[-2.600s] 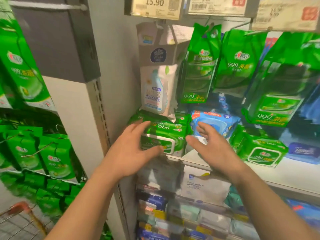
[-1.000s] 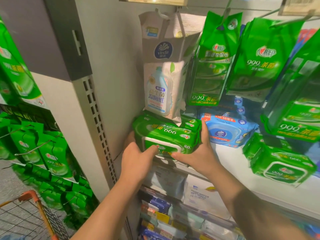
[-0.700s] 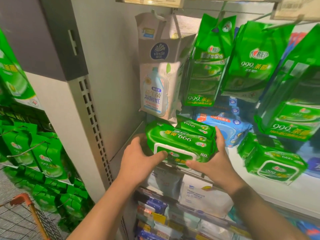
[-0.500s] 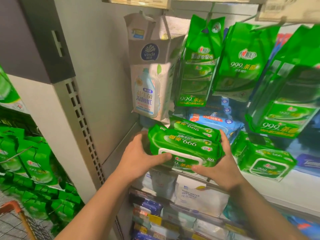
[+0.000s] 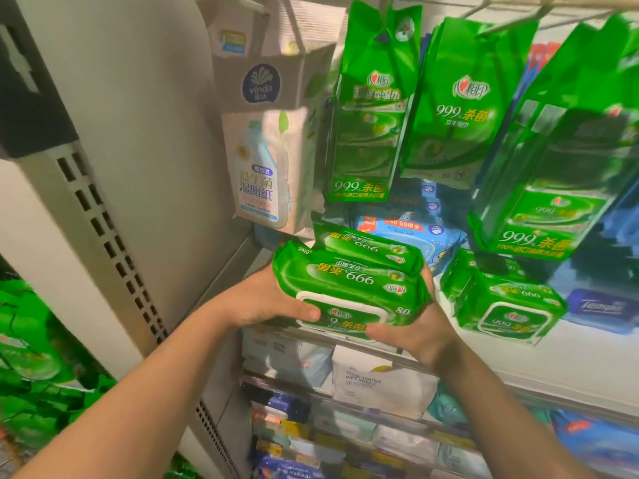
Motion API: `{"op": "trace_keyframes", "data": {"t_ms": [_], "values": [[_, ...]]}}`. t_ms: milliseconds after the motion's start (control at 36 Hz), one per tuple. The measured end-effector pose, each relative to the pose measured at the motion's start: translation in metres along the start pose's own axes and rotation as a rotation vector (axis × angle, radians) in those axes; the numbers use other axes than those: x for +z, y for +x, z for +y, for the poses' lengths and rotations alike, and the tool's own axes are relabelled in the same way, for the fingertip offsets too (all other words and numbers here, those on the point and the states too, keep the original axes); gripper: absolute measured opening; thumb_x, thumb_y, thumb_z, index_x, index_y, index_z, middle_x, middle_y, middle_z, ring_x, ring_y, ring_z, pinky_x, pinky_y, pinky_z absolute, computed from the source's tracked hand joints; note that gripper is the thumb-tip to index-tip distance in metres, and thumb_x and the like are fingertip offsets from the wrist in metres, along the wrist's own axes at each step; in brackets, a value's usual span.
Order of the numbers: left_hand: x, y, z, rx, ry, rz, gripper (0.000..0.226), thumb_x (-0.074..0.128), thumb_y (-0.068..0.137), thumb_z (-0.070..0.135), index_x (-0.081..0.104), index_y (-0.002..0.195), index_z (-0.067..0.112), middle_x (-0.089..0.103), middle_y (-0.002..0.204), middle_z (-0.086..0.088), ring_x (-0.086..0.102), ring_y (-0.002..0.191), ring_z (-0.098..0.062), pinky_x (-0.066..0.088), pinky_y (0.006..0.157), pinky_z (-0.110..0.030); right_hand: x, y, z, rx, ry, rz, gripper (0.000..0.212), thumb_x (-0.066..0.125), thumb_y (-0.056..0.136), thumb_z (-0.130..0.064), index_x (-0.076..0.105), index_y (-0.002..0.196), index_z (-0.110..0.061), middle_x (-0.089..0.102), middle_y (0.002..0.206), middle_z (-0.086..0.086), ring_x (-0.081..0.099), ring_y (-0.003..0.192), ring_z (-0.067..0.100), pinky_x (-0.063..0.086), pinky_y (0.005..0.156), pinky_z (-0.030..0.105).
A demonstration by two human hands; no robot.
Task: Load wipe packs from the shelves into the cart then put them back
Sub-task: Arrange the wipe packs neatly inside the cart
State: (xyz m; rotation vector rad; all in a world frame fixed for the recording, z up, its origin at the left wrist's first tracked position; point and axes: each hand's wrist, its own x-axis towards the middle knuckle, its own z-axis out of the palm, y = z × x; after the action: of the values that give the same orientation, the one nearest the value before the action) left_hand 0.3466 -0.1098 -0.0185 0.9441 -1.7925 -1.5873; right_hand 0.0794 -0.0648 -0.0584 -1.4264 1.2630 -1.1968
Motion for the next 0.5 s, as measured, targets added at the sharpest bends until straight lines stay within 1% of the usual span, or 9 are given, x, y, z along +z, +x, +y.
{"op": "trace_keyframes", "data": {"t_ms": [83,167,222,278,306,361,389,444,500], "values": [[-0.002,0.003,-0.002,0.025,0.021,-0.015,0.072,0.083,0.073,-0.003,0.055,0.138,0.007,0.068,0.134,-0.007,0.064,0.125,-0.023,0.051,0.102,-0.03,0.001,0.002,-0.002,0.019,-0.008,0.019,0.125,0.086,0.057,0.019,0.02,0.154,-0.025,0.068,0.128,0.006,0.069,0.112,0.013,0.057,0.088,0.022],[-0.001,0.005,-0.002,0.021,0.012,-0.013,0.067,0.074,0.074,-0.013,0.055,0.136,0.005,0.069,0.131,-0.007,0.066,0.122,-0.022,0.053,0.1,-0.029,0.0,0.003,-0.003,0.058,-0.021,0.027,0.129,0.091,0.053,0.009,0.019,0.153,-0.029,0.067,0.128,0.002,0.068,0.111,0.007,0.054,0.085,0.016],[0.001,0.006,-0.002,0.013,-0.005,0.005,0.067,0.075,0.074,-0.012,0.056,0.136,0.005,0.07,0.13,-0.007,0.066,0.121,-0.022,0.053,0.099,-0.029,0.0,0.002,-0.006,0.067,-0.047,0.03,0.127,0.093,0.054,0.007,0.02,0.149,-0.034,0.068,0.127,-0.001,0.067,0.112,0.005,0.052,0.085,0.012],[0.003,0.007,-0.002,0.013,-0.01,0.027,0.067,0.082,0.073,-0.009,0.058,0.134,0.007,0.07,0.13,-0.007,0.066,0.12,-0.022,0.053,0.101,-0.032,-0.001,0.001,-0.008,0.069,-0.068,0.038,0.122,0.093,0.056,0.007,0.022,0.146,-0.036,0.07,0.123,-0.005,0.068,0.107,0.0,0.052,0.086,0.01],[0.005,0.007,-0.002,0.014,-0.018,0.043,0.068,0.086,0.072,-0.005,0.059,0.133,0.007,0.07,0.129,-0.008,0.066,0.121,-0.024,0.053,0.103,-0.035,-0.002,0.001,-0.01,0.064,-0.068,0.042,0.12,0.093,0.057,0.007,0.025,0.148,-0.034,0.071,0.121,-0.006,0.069,0.107,0.0,0.053,0.09,0.014],[0.009,0.007,-0.003,0.026,-0.039,0.096,0.074,0.089,0.066,0.006,0.06,0.133,0.007,0.07,0.129,-0.011,0.066,0.122,-0.029,0.051,0.106,-0.044,-0.005,0.0,-0.015,0.062,-0.045,0.039,0.119,0.092,0.059,0.008,0.028,0.153,-0.026,0.073,0.122,-0.004,0.069,0.112,0.01,0.054,0.1,0.027],[0.011,0.007,-0.003,0.036,-0.046,0.123,0.077,0.091,0.063,0.01,0.059,0.134,0.007,0.07,0.129,-0.013,0.065,0.122,-0.031,0.05,0.107,-0.049,-0.006,-0.002,-0.018,0.064,-0.03,0.037,0.119,0.091,0.059,0.009,0.029,0.155,-0.024,0.072,0.123,-0.002,0.069,0.114,0.015,0.054,0.101,0.031],[0.018,0.005,-0.001,0.061,-0.04,0.163,0.08,0.093,0.061,0.014,0.06,0.133,0.008,0.07,0.129,-0.014,0.065,0.122,-0.035,0.048,0.107,-0.058,-0.01,-0.006,-0.024,0.073,-0.008,0.04,0.112,0.089,0.06,0.014,0.035,0.153,-0.018,0.074,0.12,0.001,0.071,0.11,0.016,0.057,0.092,0.024],[0.025,0.003,0.003,0.086,-0.017,0.186,0.078,0.093,0.061,0.016,0.061,0.132,0.009,0.071,0.127,-0.012,0.066,0.12,-0.034,0.049,0.105,-0.058,-0.013,-0.013,-0.033,0.089,0.002,0.03,0.097,0.086,0.063,0.017,0.044,0.146,-0.01,0.078,0.108,-0.004,0.074,0.096,0.007,0.056,0.077,0.013]]}}
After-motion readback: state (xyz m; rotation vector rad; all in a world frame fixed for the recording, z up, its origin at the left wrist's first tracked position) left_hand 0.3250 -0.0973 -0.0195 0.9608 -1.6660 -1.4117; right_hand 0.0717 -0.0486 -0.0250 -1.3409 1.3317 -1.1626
